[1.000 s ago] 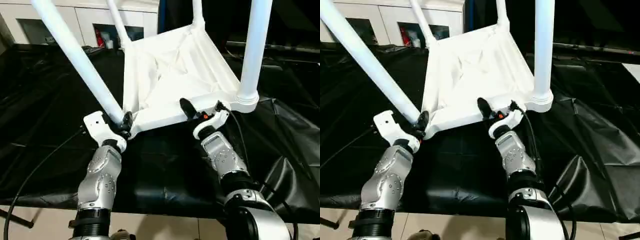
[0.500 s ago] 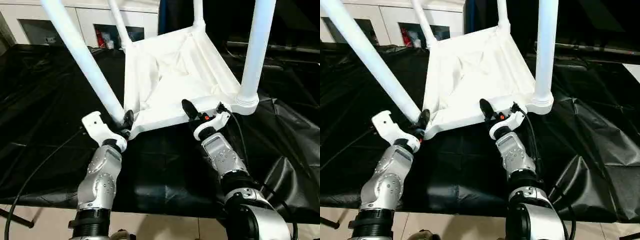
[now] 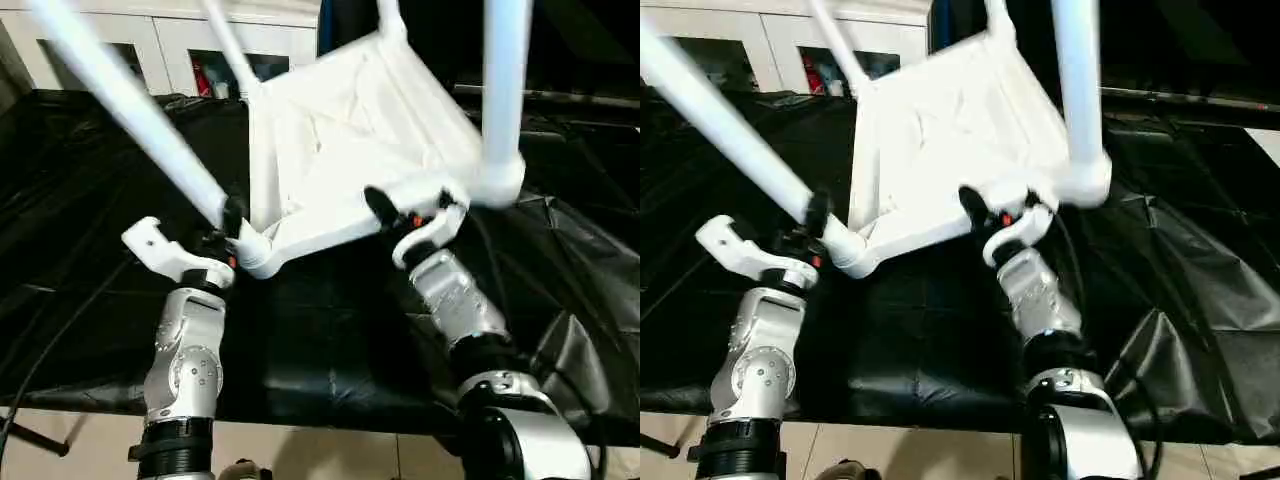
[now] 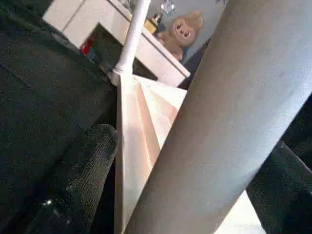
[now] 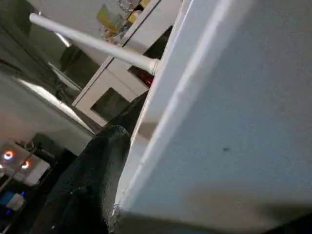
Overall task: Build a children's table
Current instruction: Flip table
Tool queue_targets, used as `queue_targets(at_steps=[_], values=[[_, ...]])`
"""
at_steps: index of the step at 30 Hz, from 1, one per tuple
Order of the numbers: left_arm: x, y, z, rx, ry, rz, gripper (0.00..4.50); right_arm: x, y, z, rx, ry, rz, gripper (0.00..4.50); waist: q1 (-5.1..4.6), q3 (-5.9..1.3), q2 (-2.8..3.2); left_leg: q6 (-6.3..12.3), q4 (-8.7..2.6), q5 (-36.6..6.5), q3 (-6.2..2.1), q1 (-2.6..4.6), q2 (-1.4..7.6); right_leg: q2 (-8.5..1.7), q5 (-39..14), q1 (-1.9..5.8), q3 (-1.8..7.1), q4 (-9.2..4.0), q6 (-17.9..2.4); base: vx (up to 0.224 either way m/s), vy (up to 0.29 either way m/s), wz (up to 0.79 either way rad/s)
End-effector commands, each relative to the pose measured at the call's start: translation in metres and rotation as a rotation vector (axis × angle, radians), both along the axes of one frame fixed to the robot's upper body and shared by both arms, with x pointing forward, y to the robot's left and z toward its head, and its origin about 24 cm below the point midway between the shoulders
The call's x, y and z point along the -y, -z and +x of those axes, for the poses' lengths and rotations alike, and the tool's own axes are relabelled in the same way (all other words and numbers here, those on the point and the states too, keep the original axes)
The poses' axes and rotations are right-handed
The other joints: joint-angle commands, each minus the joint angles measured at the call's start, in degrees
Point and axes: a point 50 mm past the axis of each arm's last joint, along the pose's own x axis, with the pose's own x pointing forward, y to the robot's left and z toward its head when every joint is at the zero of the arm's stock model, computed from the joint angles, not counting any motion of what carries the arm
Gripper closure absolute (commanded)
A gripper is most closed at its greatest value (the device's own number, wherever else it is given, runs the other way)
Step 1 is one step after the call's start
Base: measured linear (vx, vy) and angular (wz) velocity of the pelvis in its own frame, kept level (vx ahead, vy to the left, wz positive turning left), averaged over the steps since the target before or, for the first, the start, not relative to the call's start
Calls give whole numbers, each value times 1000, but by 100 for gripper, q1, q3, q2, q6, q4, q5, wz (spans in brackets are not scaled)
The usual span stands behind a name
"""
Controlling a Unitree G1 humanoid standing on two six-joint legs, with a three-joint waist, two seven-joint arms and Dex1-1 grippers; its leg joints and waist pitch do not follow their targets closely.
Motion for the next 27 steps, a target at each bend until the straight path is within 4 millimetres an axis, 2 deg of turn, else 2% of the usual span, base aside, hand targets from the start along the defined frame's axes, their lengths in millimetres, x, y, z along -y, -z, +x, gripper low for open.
queue_targets(at_steps=[1,3,5,6,7,8,9,11,15,20,21,22,24,25,27], values=[[-108,-15,-31,100,-504,-56,33,82,-22,-3,126,203,-218,188,-4,-470,-15,415,-361,73,-124,177,322,-301,884,313,240,-304,-1428,0,0,0],[-116,-16,-32,104,-509,-40,33,88,-23,-6,125,218,-228,188,-3,-470,5,363,-367,30,-127,191,317,-295,848,302,236,-305,-1382,0,0,0],[-114,-16,-29,96,-470,-17,33,93,-23,-9,120,232,-237,188,-3,-465,1,295,-376,-50,-116,195,322,-301,789,296,241,-311,-1393,0,0,0],[-114,-16,-29,96,-470,-17,17,93,-23,-9,120,232,-237,188,6,-458,-2,253,-384,-92,-115,196,321,-297,739,300,241,-321,-1385,0,0,0],[-105,-16,-26,96,-394,-1,17,96,-22,-10,111,248,-236,188,7,-462,24,208,-389,-102,-122,193,323,-299,720,301,240,-315,-1371,0,0,0],[-104,-15,-25,95,-387,-1,17,96,-22,-10,111,249,-237,188,5,-459,14,185,-391,-124,-118,198,321,-292,695,298,239,-325,-1356,0,0,0],[-92,-14,-23,99,-309,-21,17,97,-22,-11,106,257,-246,188,17,-460,18,146,-391,-149,-114,207,320,-294,685,297,242,-324,-1348,0,0,0],[-82,-15,-22,115,-257,-40,17,97,-22,-12,105,259,-249,188,28,-460,10,98,-395,-178,-109,195,318,-298,677,302,246,-321,-1351,0,0,0],[-75,-15,-20,122,-240,-48,0,97,-23,-13,103,264,-237,188,26,-437,15,-13,-428,-499,-110,202,323,-302,304,301,254,-375,-1266,0,0,0],[-57,2,-15,-9,-77,77,0,99,-25,-14,102,281,-214,188,7,-423,17,-141,-458,-686,-120,203,324,-292,25,285,254,-398,-1115,0,0,0],[-52,16,-16,-125,-49,105,0,97,-25,-14,97,277,-208,188,-2,-412,11,-148,-466,-753,-118,199,318,-285,-74,283,259,-415,-1077,0,0,0],[-52,23,-17,-161,-50,108,0,96,-25,-14,99,272,-206,188,3,-404,20,-181,-473,-838,-118,214,314,-290,-254,272,260,-434,-1045,0,0,0],[-53,28,-17,-190,-54,104,0,94,-25,-14,100,268,-201,188,-16,-360,20,-277,-518,-1152,-125,212,311,-301,-786,268,269,-502,-961,0,0,0],[-53,33,-18,-202,-43,77,0,93,-26,-14,100,263,-196,188,-27,-340,30,-383,-542,-1455,-130,242,306,-315,-1282,257,277,-553,-874,0,0,0],[-54,40,-21,-223,-34,35,0,92,-26,-15,101,257,-187,188,-59,-346,44,-504,-562,-1653,-160,264,315,-323,-1576,254,281,-577,-781,0,0,0]])
